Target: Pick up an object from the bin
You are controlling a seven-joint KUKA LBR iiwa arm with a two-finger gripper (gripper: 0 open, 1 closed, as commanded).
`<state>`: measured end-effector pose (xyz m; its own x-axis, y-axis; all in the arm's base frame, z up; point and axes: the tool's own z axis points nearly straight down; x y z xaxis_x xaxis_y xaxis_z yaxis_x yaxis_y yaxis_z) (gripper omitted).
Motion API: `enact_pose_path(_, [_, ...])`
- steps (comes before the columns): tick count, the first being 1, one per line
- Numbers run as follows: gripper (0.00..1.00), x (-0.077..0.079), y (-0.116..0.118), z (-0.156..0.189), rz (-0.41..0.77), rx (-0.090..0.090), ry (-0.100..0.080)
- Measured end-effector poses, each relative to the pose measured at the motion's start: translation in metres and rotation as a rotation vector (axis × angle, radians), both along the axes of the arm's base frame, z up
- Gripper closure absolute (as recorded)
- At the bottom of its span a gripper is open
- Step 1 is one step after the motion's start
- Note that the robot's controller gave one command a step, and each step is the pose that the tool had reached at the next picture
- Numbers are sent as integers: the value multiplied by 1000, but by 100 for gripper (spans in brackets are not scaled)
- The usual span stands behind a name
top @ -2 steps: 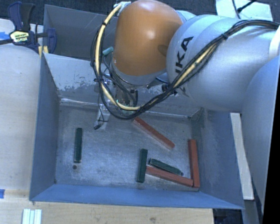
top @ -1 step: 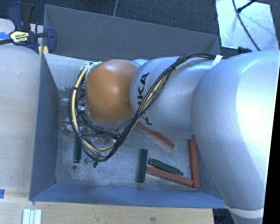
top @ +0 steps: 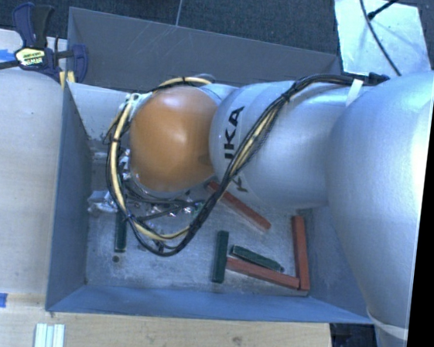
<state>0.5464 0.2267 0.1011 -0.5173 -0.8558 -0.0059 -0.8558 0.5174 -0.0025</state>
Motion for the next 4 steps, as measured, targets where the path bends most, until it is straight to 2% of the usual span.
enact_pose_path(1, [0, -1, 13, -1, 109, 2, -3])
enact_pose_path(2, [0, -1, 12, -31, 384, -10, 5])
enact_pose_path(3, [0, 0, 11, -31, 380, -8, 6])
enact_pose_path(4, [100, -1, 13, -30, 378, -3, 6])
